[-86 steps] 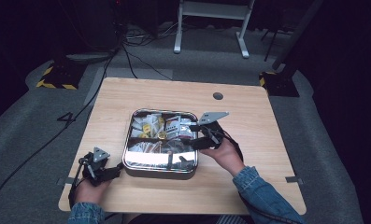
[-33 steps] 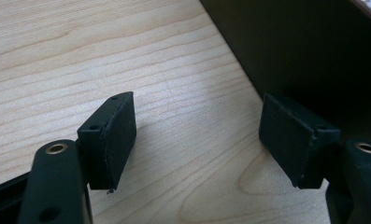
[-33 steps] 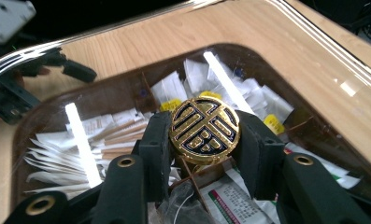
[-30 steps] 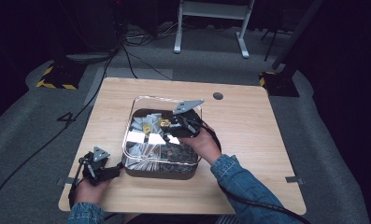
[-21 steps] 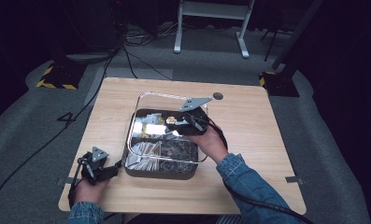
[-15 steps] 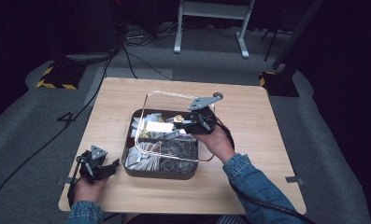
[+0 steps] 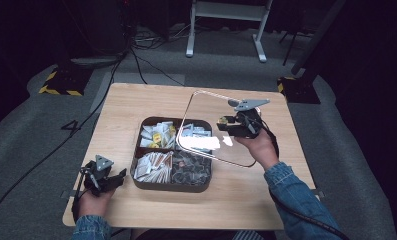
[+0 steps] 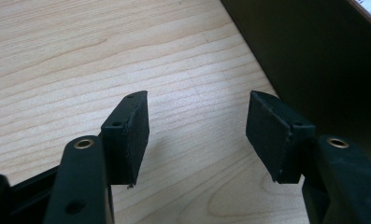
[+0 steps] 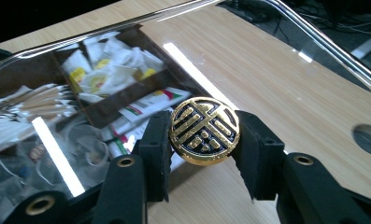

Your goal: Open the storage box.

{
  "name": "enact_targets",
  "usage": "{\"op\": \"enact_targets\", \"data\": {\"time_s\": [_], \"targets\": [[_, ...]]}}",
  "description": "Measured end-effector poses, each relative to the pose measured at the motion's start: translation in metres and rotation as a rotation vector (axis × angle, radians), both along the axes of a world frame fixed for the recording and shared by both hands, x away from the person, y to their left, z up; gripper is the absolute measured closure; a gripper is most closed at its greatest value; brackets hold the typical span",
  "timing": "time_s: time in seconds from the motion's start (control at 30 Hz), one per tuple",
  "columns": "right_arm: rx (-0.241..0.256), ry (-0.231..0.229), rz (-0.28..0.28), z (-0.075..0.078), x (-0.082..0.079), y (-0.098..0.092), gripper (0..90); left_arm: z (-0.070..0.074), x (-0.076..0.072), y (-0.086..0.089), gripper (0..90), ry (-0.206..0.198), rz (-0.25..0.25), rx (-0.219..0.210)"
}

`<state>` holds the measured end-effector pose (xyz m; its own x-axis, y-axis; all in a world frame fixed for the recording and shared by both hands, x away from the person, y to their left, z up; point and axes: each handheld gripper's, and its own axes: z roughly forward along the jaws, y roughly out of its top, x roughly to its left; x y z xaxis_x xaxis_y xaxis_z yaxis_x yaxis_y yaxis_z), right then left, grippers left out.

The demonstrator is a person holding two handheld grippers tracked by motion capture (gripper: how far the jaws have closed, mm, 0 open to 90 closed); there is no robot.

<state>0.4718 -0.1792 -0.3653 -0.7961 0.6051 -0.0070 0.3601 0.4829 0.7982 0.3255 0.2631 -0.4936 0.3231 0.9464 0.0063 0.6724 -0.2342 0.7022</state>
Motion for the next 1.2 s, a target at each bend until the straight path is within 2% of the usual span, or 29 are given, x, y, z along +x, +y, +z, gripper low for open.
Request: {"op": "enact_targets", "data": {"time_s": [0.13, 0.17, 0.43, 0.73, 0.87, 1.03, 1.2], "targets": [[-0.007, 0.003, -0.024, -0.001, 0.004, -0.012, 57.9, 0.000, -0.001, 0.001, 40.0, 0.000, 0.001, 0.001], [-0.014, 0.006, -0.043, -0.002, 0.007, -0.021, 57.9, 0.000, -0.002, 0.001, 40.0, -0.001, 0.004, -0.002], [-0.018, 0.031, -0.124, -0.012, 0.016, -0.053, 57.9, -0.001, -0.002, 0.002, 38.9, 0.008, 0.006, -0.006], [-0.029, 0.045, -0.180, -0.024, 0.025, -0.078, 57.9, -0.001, -0.001, 0.003, 38.7, 0.017, 0.010, -0.009], [-0.029, 0.079, -0.231, -0.038, 0.032, -0.093, 57.9, -0.002, 0.000, 0.003, 38.6, 0.016, 0.008, -0.006], [-0.029, 0.097, -0.263, -0.049, 0.036, -0.104, 57.9, -0.002, 0.000, 0.003, 38.5, 0.017, 0.012, -0.011], [-0.048, 0.125, -0.299, -0.068, 0.041, -0.115, 58.0, -0.002, 0.000, 0.003, 38.5, 0.019, 0.015, -0.018]]}}
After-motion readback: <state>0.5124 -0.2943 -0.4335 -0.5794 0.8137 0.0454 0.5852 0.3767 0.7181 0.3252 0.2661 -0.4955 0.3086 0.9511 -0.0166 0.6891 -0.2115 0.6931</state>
